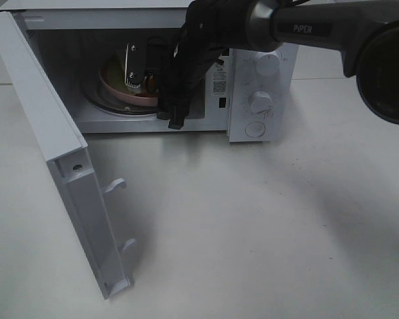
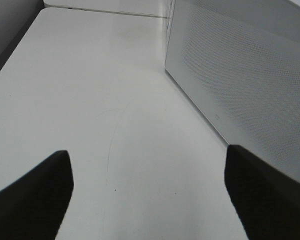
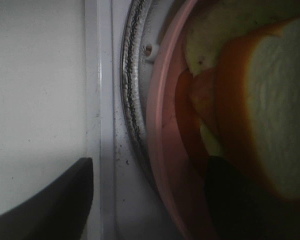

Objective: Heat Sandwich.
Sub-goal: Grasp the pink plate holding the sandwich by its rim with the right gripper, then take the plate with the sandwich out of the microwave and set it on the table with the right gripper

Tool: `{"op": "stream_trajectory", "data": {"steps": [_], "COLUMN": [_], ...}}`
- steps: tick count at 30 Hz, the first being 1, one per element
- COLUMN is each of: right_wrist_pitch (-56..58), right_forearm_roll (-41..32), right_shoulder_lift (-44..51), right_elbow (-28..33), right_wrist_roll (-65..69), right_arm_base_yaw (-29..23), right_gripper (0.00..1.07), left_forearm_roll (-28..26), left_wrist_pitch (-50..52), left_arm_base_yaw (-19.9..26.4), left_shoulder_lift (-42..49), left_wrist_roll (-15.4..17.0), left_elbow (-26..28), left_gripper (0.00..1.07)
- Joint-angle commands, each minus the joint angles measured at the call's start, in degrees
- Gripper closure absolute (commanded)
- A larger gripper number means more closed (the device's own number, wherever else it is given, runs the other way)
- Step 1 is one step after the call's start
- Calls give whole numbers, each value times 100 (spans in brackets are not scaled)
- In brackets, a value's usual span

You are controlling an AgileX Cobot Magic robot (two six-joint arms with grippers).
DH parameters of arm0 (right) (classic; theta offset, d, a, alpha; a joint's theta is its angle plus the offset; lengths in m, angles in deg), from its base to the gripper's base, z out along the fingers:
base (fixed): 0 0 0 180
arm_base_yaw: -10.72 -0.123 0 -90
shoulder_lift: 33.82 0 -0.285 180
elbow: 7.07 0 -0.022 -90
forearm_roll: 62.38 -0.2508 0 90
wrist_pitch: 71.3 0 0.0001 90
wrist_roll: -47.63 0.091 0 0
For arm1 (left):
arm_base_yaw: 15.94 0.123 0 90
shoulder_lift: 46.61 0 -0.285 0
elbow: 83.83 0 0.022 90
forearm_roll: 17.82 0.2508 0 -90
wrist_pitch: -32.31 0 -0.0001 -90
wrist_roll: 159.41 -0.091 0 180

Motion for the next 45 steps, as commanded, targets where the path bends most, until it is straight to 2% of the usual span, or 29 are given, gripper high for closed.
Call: {"op": "stream_trajectory", "data": {"steps": [1,14,19,24,28,29,30,32,33,45], "right_wrist_pitch": [-11,-269,-298,-292,-327,-327,-350,-344,-315,-252], "right_forearm_roll": [-52,-201,-201,-195,-120,-120,-103,-97,-97,-97], "right_shoulder_lift": [-80,-424,-441,-533,-544,-544,-544,-544,-544,-527], "right_elbow": [-97,-132,-132,-132,-132,-132,-132,-132,-132,-132], "right_wrist_roll": [-6,-6,-6,-6,-23,-23,-23,-23,-23,-69], "right_arm_base_yaw": [11,74,74,74,74,74,74,74,74,74], "right_gripper": [44,45,50,58,79,79,91,104,107,107], "left_forearm_roll": [-34,-34,-34,-34,-34,-34,-34,-34,-34,-34], "left_wrist_pitch": [6,6,6,6,6,6,6,6,6,6], "left_arm_base_yaw": [6,6,6,6,6,6,6,6,6,6], "left_shoulder_lift": [103,103,103,103,103,103,103,103,103,103], "left_wrist_roll": [0,0,0,0,0,0,0,0,0,0], "left_elbow": [-11,-11,-11,-11,-11,-11,-11,-11,-11,-11], "left_gripper": [30,30,30,30,30,30,30,30,30,30]}}
